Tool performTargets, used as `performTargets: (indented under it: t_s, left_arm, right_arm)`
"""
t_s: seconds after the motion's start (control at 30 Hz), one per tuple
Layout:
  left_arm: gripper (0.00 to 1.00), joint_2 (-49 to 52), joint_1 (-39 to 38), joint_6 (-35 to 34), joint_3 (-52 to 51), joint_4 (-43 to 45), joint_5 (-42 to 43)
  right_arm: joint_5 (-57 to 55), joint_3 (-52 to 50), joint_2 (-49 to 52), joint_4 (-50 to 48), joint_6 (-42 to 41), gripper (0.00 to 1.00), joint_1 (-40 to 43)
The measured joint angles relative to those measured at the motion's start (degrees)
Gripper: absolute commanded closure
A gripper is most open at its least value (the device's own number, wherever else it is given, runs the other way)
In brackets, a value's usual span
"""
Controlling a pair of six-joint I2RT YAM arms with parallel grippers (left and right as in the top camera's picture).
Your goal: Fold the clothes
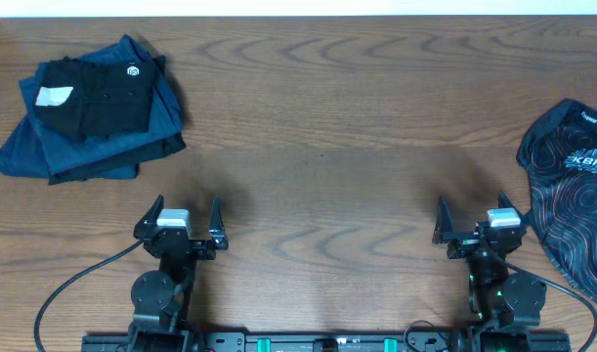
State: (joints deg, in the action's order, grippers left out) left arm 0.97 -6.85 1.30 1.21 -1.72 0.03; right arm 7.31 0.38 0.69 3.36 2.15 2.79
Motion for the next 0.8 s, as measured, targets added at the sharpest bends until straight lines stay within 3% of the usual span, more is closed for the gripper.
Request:
performTargets:
  t_s: [0.8]
  left_arm:
    - [0.02, 0.0, 0.0, 0.0, 0.0, 0.0, 0.0]
  right_arm:
    - [0.0, 0.0, 0.0, 0.0, 0.0, 0.01, 0.0]
